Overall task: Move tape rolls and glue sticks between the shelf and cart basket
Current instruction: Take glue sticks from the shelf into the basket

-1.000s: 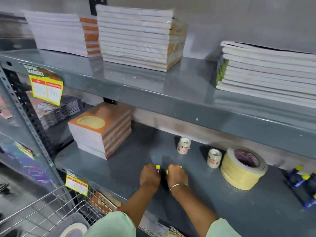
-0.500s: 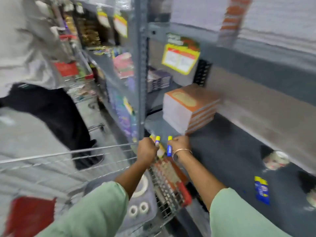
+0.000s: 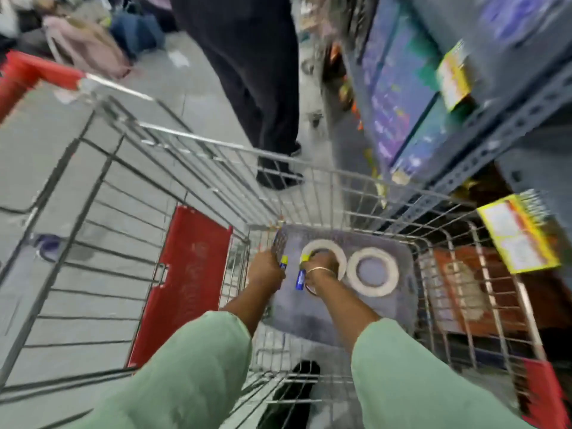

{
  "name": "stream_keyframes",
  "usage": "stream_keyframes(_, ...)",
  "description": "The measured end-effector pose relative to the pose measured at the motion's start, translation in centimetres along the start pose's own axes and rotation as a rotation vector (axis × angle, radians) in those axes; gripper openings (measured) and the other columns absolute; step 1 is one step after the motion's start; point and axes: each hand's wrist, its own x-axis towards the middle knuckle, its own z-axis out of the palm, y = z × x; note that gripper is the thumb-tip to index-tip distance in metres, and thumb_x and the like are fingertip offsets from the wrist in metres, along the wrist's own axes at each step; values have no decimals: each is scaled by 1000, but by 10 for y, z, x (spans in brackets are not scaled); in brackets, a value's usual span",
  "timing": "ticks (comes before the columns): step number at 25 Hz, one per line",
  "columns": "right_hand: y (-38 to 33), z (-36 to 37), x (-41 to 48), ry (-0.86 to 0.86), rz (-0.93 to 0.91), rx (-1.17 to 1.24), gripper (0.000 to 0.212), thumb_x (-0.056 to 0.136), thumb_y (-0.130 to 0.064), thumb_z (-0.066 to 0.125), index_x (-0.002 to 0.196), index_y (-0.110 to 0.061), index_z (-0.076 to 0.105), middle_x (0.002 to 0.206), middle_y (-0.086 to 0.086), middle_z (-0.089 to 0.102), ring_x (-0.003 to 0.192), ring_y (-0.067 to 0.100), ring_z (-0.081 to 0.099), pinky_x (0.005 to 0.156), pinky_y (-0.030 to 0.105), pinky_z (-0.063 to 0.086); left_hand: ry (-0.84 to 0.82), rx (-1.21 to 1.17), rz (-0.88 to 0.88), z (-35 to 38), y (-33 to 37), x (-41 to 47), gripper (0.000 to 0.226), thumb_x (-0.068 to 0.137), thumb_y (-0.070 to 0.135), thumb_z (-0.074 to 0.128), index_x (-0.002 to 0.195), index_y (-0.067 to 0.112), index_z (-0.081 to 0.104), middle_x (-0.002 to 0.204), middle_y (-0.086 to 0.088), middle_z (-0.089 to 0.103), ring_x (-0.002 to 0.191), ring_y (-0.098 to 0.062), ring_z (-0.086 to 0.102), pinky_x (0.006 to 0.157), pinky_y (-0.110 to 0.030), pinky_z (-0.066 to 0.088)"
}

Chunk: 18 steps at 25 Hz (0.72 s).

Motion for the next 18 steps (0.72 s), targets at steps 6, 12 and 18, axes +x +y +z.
stream_keyframes(6, 49, 64, 39, -30, 135, -207, 30, 97, -7, 46, 123, 5, 56, 132, 22, 57, 123, 32, 54, 98, 38, 45, -47, 65, -53, 75, -45, 42, 27, 88, 7, 56, 112, -6, 58, 117, -28, 62, 112, -41, 58, 93, -44, 47)
stream_keyframes(12, 78, 86, 43, -78, 72, -356, 35, 96, -8, 48, 130, 0, 49, 133, 18, 55, 121, 30, 54, 61, 19, 38, -109, 103, -81, 104, -54, 56, 28, 92, 16, 54, 112, -3, 58, 121, -24, 61, 113, -39, 58, 91, -44, 49)
stream_keyframes(18, 67, 67, 32, -73, 105, -299, 29, 97, -9, 46, 122, 0, 57, 128, 17, 60, 118, 29, 57, 92, 33, 48, -109, 172, -87, 91, -46, 48, 26, 89, 4, 50, 113, -3, 58, 122, -24, 61, 115, -39, 58, 94, -44, 49)
